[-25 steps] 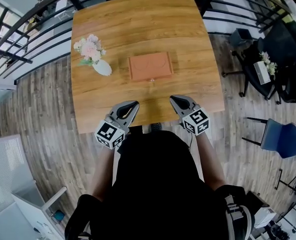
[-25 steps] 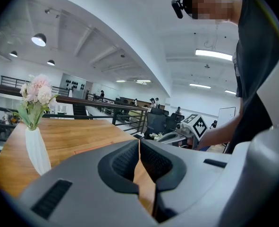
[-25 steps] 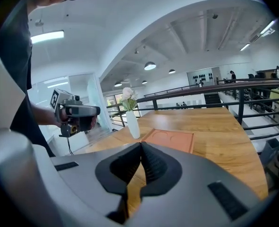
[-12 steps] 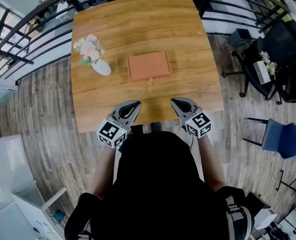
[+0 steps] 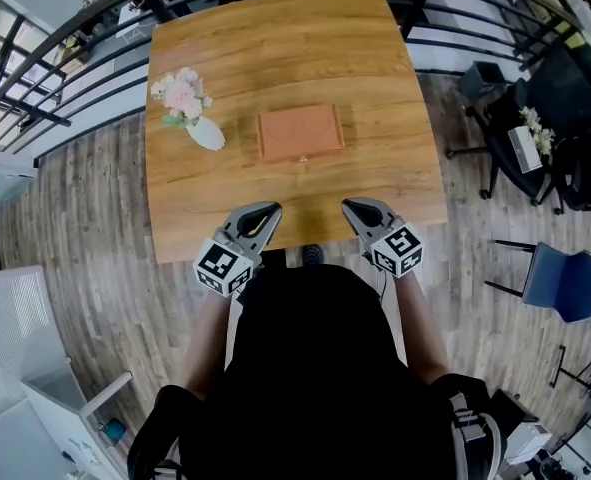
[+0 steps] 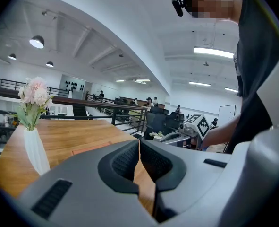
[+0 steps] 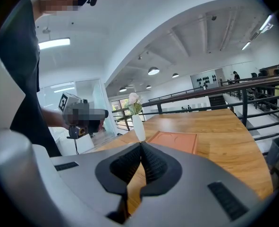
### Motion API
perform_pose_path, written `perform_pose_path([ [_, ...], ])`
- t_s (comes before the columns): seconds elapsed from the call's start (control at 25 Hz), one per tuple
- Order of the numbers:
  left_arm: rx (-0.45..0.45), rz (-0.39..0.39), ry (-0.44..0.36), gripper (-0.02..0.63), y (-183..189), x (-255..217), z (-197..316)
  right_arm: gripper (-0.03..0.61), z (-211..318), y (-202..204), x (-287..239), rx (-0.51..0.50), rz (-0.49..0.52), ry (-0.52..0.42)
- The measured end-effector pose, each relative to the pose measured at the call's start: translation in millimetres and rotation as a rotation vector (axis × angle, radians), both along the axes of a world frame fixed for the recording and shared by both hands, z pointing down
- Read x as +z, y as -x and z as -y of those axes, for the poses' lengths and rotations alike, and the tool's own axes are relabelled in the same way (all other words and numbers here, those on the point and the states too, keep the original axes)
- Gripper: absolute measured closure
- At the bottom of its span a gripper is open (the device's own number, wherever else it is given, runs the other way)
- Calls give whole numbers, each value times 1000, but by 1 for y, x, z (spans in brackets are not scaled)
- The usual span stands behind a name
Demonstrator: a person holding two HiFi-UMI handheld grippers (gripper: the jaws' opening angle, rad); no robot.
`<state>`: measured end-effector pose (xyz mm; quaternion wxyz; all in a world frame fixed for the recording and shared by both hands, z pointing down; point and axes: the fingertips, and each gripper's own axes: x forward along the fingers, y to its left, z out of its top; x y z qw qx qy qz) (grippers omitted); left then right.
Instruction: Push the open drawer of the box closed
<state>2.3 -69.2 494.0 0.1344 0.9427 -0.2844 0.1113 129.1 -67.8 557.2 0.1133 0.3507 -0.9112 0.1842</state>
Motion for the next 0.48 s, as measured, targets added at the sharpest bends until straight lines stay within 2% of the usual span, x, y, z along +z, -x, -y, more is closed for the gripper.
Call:
perform_pose_path([
  [0.48, 2, 4, -3, 586, 0, -4, -9, 563, -7, -1, -2, -8, -29, -7],
])
